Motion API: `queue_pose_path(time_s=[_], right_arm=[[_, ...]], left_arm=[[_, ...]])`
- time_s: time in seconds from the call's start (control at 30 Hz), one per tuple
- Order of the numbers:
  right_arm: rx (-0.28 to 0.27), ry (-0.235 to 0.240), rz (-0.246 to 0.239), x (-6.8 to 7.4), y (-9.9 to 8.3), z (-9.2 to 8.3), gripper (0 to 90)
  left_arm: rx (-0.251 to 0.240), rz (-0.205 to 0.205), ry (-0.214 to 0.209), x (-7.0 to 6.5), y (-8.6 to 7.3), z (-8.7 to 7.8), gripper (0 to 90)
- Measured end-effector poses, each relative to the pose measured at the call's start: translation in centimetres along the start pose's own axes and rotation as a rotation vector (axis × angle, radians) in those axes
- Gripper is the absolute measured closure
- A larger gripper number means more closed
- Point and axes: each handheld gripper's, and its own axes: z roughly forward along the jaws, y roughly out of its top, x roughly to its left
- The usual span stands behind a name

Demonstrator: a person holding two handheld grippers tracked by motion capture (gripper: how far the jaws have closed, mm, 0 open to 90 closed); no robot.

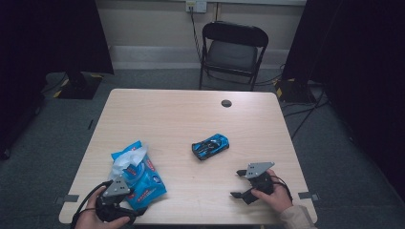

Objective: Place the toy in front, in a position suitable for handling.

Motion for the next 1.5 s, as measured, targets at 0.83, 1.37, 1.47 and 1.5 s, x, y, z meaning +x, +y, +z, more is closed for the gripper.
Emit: queue_pose_path(time_s=[0.83,1.37,1.47,1.5], right_arm=[[0.0,-0.004,0.001,0.0,0.0,0.0,13.7],[0.0,-0.003,0.0,0.0,0.0,0.0,13.6],[0.001,-0.003,0.0,0.0,0.0,0.0,13.7],[0.0,-0.002,-0.001,0.0,0.0,0.0,13.6]], left_arm=[[-0.014,-0.052,0.258,1.9,0.0,2.7,24.4],[-0.038,-0.096,0.278,8.6,4.3,5.9,24.5],[-0.04,-0.104,0.278,10.0,5.1,6.5,24.5],[-0.043,-0.1,0.279,10.9,5.5,6.8,24.5]])
